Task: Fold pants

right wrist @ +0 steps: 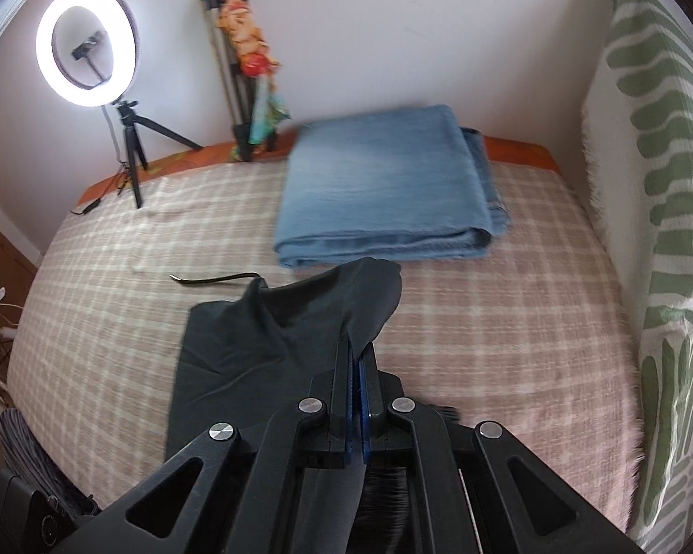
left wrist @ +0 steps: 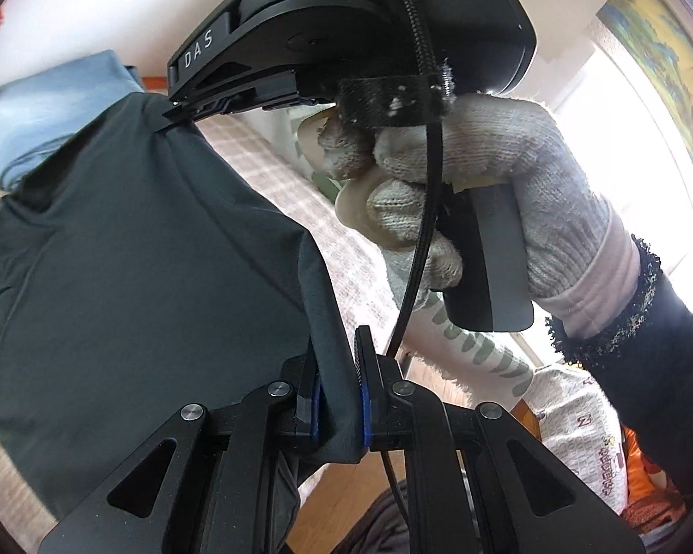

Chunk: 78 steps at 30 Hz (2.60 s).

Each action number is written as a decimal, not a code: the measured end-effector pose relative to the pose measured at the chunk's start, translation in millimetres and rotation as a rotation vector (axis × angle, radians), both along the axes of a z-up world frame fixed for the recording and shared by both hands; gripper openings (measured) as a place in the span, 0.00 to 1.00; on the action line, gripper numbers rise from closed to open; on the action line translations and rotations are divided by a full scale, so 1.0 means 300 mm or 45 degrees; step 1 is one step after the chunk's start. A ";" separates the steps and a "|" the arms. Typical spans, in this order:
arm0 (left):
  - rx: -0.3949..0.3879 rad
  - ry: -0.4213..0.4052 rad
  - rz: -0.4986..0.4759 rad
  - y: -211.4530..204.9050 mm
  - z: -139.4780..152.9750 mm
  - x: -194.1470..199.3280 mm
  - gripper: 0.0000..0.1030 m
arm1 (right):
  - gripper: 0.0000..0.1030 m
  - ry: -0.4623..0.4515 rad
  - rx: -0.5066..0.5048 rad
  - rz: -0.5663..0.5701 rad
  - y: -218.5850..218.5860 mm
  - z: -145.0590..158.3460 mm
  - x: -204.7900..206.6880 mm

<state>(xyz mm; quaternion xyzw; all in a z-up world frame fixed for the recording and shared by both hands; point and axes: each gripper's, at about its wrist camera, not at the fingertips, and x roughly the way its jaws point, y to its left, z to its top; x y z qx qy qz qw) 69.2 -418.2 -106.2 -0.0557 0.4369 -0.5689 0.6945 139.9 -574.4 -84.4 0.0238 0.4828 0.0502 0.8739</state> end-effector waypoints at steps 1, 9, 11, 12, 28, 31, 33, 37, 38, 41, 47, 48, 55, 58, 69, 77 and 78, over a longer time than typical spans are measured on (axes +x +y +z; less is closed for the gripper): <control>0.004 0.004 -0.005 -0.002 -0.003 -0.005 0.10 | 0.00 0.000 0.002 -0.008 -0.017 -0.010 0.002; 0.070 0.013 -0.026 -0.108 -0.048 -0.037 0.10 | 0.00 0.059 0.042 -0.077 -0.149 -0.122 0.015; 0.086 0.012 -0.023 -0.118 -0.054 -0.050 0.10 | 0.00 0.076 0.047 -0.086 -0.170 -0.152 0.019; 0.091 0.013 -0.020 -0.116 -0.055 -0.051 0.10 | 0.00 0.086 0.058 -0.094 -0.181 -0.168 0.022; 0.148 -0.024 -0.014 0.093 0.055 -0.096 0.47 | 0.49 0.065 0.093 -0.097 -0.235 -0.190 -0.025; 0.167 -0.032 0.039 0.177 0.066 -0.085 0.48 | 0.64 0.052 0.165 -0.055 -0.253 -0.186 -0.053; 0.186 -0.028 0.097 0.222 0.057 -0.080 0.48 | 0.69 0.046 0.234 -0.019 -0.268 -0.191 -0.071; 0.228 -0.022 0.221 0.331 0.057 -0.012 0.48 | 0.75 0.106 0.343 0.035 -0.292 -0.237 -0.088; 0.244 -0.022 0.248 0.344 0.050 0.002 0.48 | 0.75 0.114 0.351 0.040 -0.297 -0.249 -0.093; 0.270 0.059 0.336 0.373 0.008 0.084 0.48 | 0.78 0.139 0.411 0.049 -0.320 -0.288 -0.105; 0.290 0.204 0.423 0.434 -0.083 0.164 0.48 | 0.79 0.151 0.606 0.046 -0.370 -0.350 -0.118; 0.289 0.226 0.428 0.431 -0.102 0.173 0.48 | 0.79 0.153 0.626 0.049 -0.375 -0.356 -0.118; 0.258 0.324 0.440 0.422 -0.175 0.215 0.48 | 0.79 0.187 0.716 0.120 -0.346 -0.397 -0.111; 0.248 0.320 0.435 0.421 -0.186 0.217 0.48 | 0.82 0.192 0.720 0.150 -0.325 -0.410 -0.108; 0.212 0.314 0.450 0.397 -0.196 0.236 0.47 | 0.62 0.144 0.691 0.166 -0.299 -0.415 -0.112; 0.217 0.280 0.447 0.367 -0.190 0.235 0.45 | 0.50 0.099 0.629 0.185 -0.285 -0.394 -0.131; 0.218 0.280 0.458 0.370 -0.191 0.237 0.45 | 0.50 0.097 0.630 0.186 -0.287 -0.394 -0.131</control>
